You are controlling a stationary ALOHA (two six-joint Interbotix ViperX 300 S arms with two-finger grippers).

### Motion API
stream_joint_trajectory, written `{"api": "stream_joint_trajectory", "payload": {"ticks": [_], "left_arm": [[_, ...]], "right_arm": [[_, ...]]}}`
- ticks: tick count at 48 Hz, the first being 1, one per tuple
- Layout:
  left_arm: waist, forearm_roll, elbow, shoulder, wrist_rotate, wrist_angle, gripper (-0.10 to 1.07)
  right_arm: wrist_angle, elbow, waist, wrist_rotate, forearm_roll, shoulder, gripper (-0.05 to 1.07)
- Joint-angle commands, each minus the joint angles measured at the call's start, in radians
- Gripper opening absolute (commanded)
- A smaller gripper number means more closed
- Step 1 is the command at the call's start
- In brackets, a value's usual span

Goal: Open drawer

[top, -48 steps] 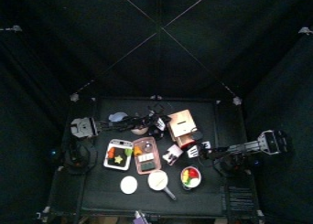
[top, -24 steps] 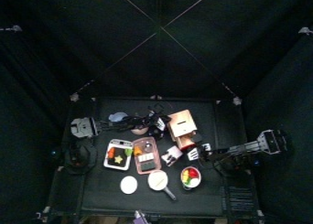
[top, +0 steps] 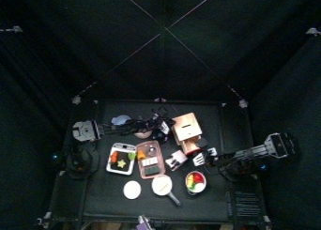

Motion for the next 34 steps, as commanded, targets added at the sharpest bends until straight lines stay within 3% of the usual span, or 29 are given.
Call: {"api": "stream_joint_trajectory", "payload": {"ticks": [1, 9, 34], "left_arm": [[0.005, 0.009, -0.008, -0.040, 0.002, 0.000, 0.59], [0.005, 0.032, 0.003, -0.081, 0.002, 0.000, 0.59], [0.029, 0.089, 0.107, -0.190, 0.002, -0.049, 0.59]], "right_arm": [[0.011, -0.017, 0.009, 0.000, 0.003, -0.041, 0.82], [0.017, -0.026, 0.009, -0.005, 0.029, -0.095, 0.92], [0.129, 0.008, -0.029, -0.006, -0.023, -0.362, 0.92]]}}
